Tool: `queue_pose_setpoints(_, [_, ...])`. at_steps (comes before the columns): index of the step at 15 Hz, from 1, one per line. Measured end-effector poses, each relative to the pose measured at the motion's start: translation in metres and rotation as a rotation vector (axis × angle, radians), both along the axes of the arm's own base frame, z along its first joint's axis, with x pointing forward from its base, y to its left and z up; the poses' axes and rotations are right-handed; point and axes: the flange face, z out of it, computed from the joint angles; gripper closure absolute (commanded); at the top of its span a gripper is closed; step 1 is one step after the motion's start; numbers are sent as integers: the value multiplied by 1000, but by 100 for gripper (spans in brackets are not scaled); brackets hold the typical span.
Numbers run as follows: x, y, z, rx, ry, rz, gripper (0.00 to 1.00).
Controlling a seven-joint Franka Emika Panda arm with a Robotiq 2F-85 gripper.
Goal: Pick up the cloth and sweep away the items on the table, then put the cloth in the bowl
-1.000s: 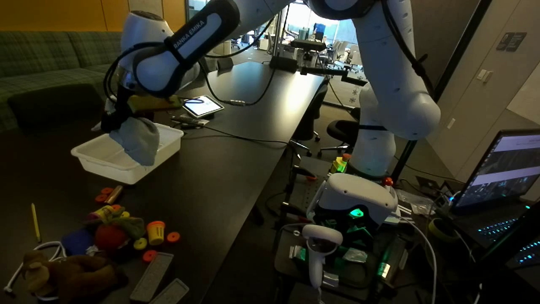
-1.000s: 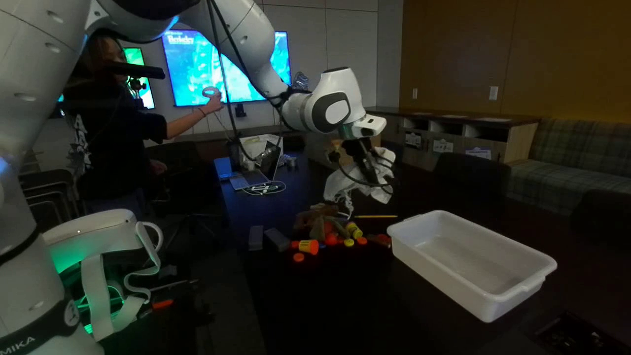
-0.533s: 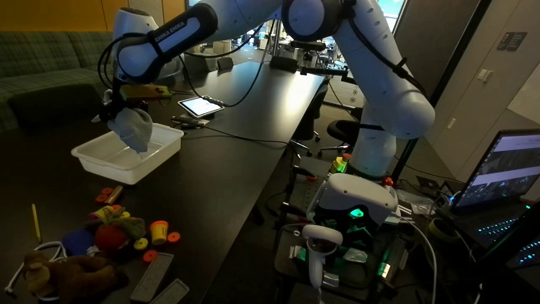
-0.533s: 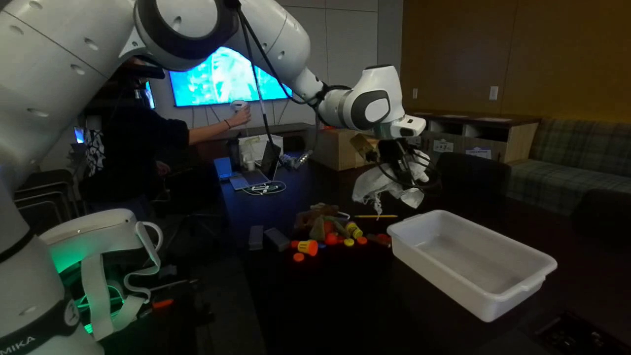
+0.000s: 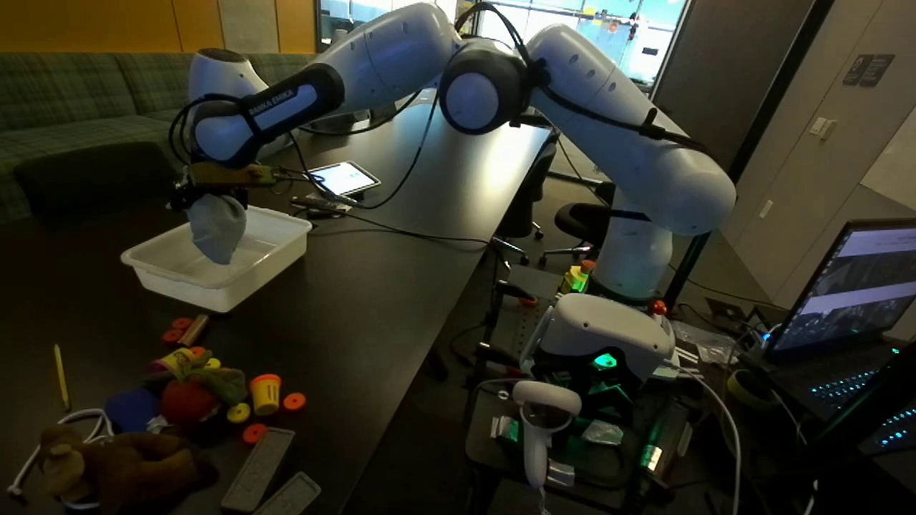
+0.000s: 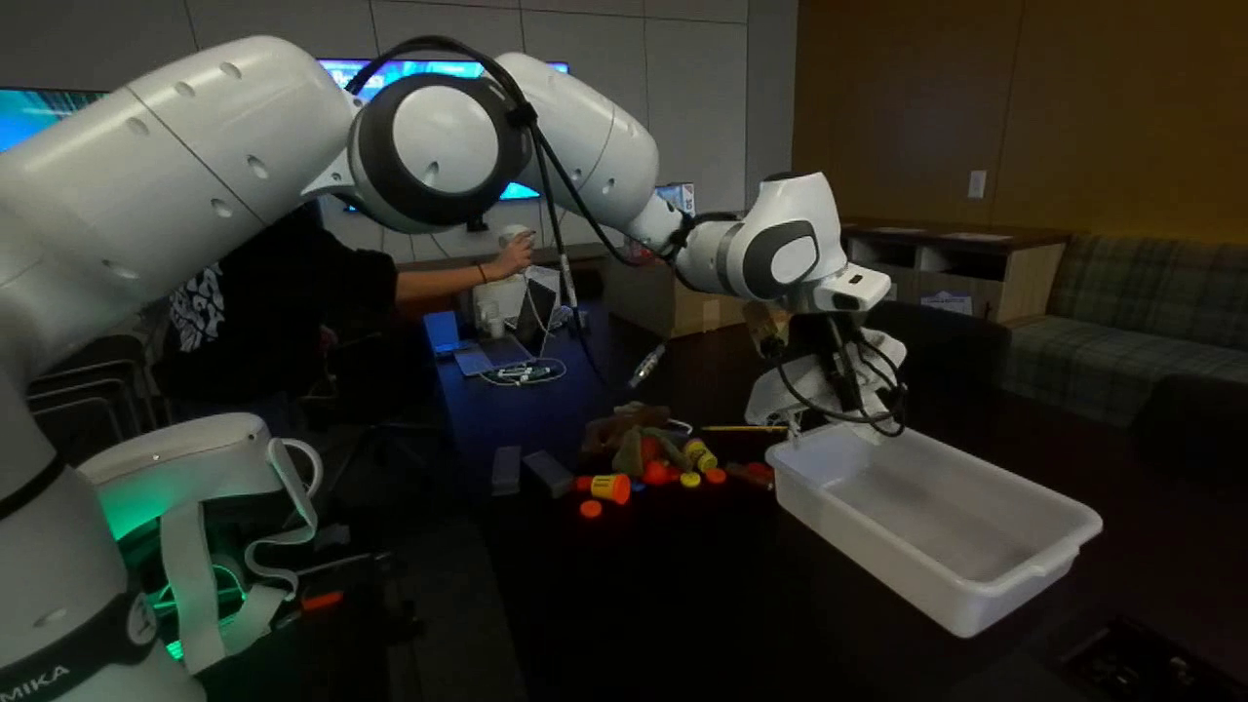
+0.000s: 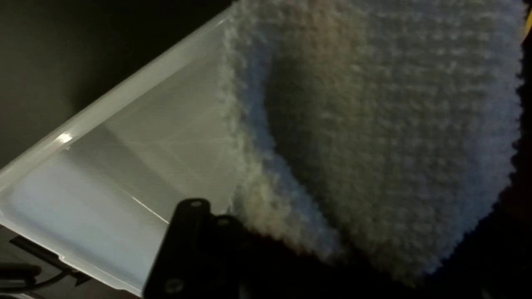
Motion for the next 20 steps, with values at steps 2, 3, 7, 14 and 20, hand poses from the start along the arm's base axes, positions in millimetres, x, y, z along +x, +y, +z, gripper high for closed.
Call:
queue_pose_setpoints(2, [10,-14,-8,-6,-29,-97,42])
queue_pose_setpoints(3, [14,-22,-12,-20,-36,-143,37])
queue_pose_setpoints(7, [23,-49,-26,-87,-43,-279,11])
queue_pose_setpoints(14, [31,-85,28,-124,-18,-302,0])
queue_pose_setpoints(20, [13,-76,72,-32,146,-155,0])
